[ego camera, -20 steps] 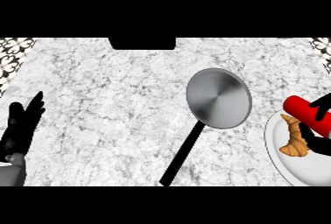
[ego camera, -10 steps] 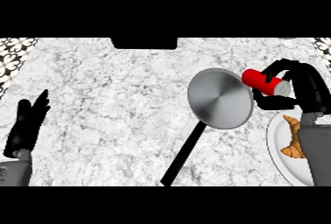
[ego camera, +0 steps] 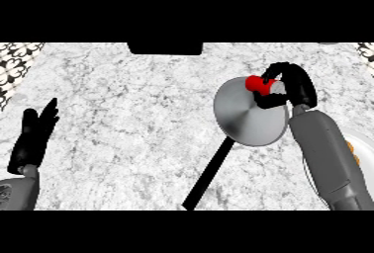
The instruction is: Pick the can from the plate and place it in the pan
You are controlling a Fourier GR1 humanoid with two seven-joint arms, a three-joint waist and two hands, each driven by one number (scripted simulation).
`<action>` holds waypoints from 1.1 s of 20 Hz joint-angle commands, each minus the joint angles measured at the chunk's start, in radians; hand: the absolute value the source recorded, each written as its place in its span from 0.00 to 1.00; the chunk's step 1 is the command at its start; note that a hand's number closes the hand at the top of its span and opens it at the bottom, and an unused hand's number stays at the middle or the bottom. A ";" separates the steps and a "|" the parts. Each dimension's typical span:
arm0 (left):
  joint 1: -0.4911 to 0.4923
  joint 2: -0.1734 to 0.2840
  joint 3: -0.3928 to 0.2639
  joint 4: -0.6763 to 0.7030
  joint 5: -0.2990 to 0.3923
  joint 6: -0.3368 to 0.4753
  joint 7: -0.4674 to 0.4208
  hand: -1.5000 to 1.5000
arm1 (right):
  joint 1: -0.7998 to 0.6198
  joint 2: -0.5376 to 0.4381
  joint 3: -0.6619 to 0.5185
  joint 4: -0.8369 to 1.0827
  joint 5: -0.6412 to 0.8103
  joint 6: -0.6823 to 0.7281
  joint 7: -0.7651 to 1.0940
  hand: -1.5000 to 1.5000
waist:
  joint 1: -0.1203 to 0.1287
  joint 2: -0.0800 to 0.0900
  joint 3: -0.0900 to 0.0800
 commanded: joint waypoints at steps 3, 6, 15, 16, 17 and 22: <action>0.016 0.028 0.014 -0.014 0.019 -0.050 -0.014 0.50 | -0.141 0.090 -0.042 0.338 0.000 -0.122 -0.106 1.00 | 0.021 0.006 0.001; -0.041 0.004 0.004 0.018 0.001 -0.018 0.011 0.50 | -0.181 0.139 -0.110 0.410 -0.078 -0.133 -0.148 1.00 | 0.027 0.015 0.002; -0.070 0.006 0.011 0.040 -0.011 -0.016 0.011 0.50 | -0.269 0.130 -0.199 0.629 -0.134 -0.155 -0.317 0.00 | 0.026 0.017 0.001; -0.032 -0.015 -0.010 -0.004 -0.007 -0.024 0.001 0.50 | -0.253 0.166 -0.211 0.627 -0.141 -0.217 -0.335 0.00 | 0.042 0.019 0.002; 0.006 -0.006 -0.009 -0.024 -0.008 -0.030 0.004 0.50 | -0.292 0.140 -0.231 0.625 -0.165 -0.172 -0.341 0.00 | 0.037 0.014 0.002; -0.035 -0.003 0.001 0.014 -0.012 -0.025 -0.009 0.50 | -0.286 0.148 -0.321 0.615 -0.255 -0.207 -0.468 0.00 | 0.030 0.017 0.002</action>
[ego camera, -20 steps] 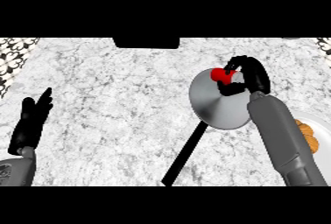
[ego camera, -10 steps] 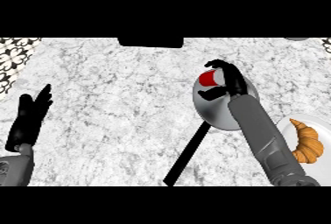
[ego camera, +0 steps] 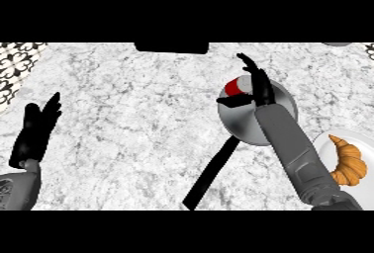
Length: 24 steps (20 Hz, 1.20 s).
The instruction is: Pick the can from the plate and place it in the pan
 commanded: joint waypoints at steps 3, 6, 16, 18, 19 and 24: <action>-0.025 0.002 0.011 0.023 0.000 0.000 0.013 0.50 | -0.025 0.008 -0.094 0.019 -0.085 -0.074 -0.103 0.00 | -0.007 0.005 0.003; 0.019 -0.024 -0.007 0.003 -0.015 0.014 -0.001 0.50 | 0.004 -0.053 -0.140 0.011 -0.135 -0.039 -0.136 0.00 | -0.022 -0.003 0.002; 0.085 0.019 0.060 0.006 0.018 -0.018 -0.035 0.50 | 0.105 -0.294 -0.195 -0.080 -0.230 0.149 -0.084 0.00 | -0.068 -0.023 0.000; 0.067 -0.008 0.029 -0.030 -0.012 0.017 0.023 0.50 | 0.165 -0.339 -0.207 -0.109 -0.256 0.206 -0.104 0.00 | -0.073 -0.025 0.001; 0.113 0.001 0.033 -0.083 0.008 -0.013 0.028 0.50 | 0.170 -0.380 -0.211 -0.100 -0.265 0.250 -0.084 0.00 | -0.058 -0.022 0.001; 0.113 0.016 0.058 -0.042 -0.001 -0.012 -0.014 0.50 | 0.296 -0.470 -0.216 -0.213 -0.325 0.413 -0.073 0.00 | -0.068 -0.024 0.000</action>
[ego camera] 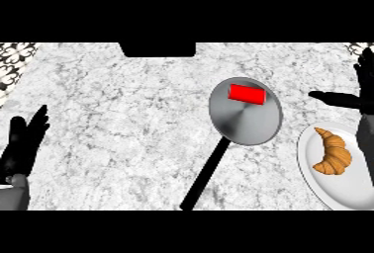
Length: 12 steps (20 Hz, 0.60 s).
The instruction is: Pick the can from the plate and place it in the pan
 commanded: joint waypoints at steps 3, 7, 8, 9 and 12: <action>0.020 -0.035 -0.013 -0.010 -0.020 0.022 -0.013 0.50 | 0.159 -0.141 -0.013 -0.125 -0.073 0.216 0.030 0.00 | -0.009 -0.003 -0.001; -0.011 -0.005 0.019 0.030 0.007 -0.014 -0.026 0.50 | 0.274 -0.229 -0.050 -0.103 -0.120 0.337 -0.056 0.00 | 0.001 0.003 0.000; -0.046 -0.017 -0.004 0.003 -0.018 0.011 0.033 0.50 | 0.261 -0.287 -0.051 -0.111 -0.129 0.400 -0.016 0.00 | -0.001 0.002 0.000; -0.092 0.025 0.031 0.086 -0.011 -0.010 0.001 0.50 | 0.308 -0.254 -0.038 -0.144 -0.127 0.385 -0.046 0.00 | -0.004 0.003 0.000; -0.083 -0.033 0.010 0.137 -0.036 0.030 -0.053 0.50 | 0.281 -0.355 -0.058 -0.068 -0.147 0.463 -0.069 0.00 | 0.005 0.007 0.001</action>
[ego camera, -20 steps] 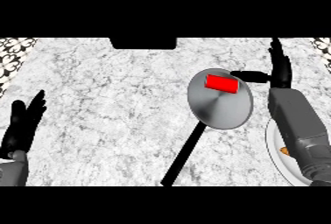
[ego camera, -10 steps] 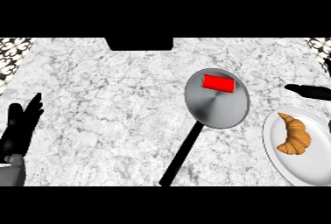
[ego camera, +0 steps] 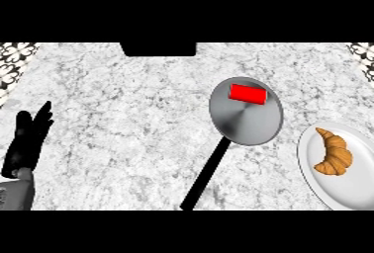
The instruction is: Pick the can from the plate and place it in the pan
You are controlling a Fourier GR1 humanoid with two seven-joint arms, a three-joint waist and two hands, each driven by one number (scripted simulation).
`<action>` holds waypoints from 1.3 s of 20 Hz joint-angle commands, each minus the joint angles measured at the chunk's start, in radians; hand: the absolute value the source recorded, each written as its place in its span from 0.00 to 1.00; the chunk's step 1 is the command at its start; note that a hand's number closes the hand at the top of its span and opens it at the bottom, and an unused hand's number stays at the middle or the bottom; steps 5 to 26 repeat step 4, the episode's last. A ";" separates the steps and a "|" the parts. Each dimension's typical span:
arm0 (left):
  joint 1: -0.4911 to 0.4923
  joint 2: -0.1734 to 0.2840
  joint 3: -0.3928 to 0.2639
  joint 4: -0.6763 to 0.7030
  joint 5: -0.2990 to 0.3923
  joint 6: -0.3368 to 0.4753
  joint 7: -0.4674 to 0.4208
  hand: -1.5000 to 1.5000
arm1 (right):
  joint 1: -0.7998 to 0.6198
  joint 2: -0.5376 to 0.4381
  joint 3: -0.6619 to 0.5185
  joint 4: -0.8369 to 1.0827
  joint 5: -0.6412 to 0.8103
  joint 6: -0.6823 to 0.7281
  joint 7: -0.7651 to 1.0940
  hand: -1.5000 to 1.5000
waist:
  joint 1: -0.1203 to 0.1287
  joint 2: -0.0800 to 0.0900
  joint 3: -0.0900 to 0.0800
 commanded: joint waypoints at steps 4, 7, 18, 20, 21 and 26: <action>0.024 -0.018 -0.013 -0.068 -0.014 0.003 0.038 0.50 | 0.123 -0.106 -0.014 0.072 -0.023 0.124 -0.148 0.00 | 0.010 0.002 0.001; 0.024 -0.018 -0.013 -0.068 -0.014 0.003 0.038 0.50 | 0.123 -0.106 -0.014 0.072 -0.023 0.124 -0.148 0.00 | 0.010 0.002 0.001; 0.024 -0.018 -0.013 -0.068 -0.014 0.003 0.038 0.50 | 0.123 -0.106 -0.014 0.072 -0.023 0.124 -0.148 0.00 | 0.010 0.002 0.001; 0.024 -0.018 -0.013 -0.068 -0.014 0.003 0.038 0.50 | 0.123 -0.106 -0.014 0.072 -0.023 0.124 -0.148 0.00 | 0.010 0.002 0.001; 0.024 -0.018 -0.013 -0.068 -0.014 0.003 0.038 0.50 | 0.123 -0.106 -0.014 0.072 -0.023 0.124 -0.148 0.00 | 0.010 0.002 0.001; 0.024 -0.018 -0.013 -0.068 -0.014 0.003 0.038 0.50 | 0.123 -0.106 -0.014 0.072 -0.023 0.124 -0.148 0.00 | 0.010 0.002 0.001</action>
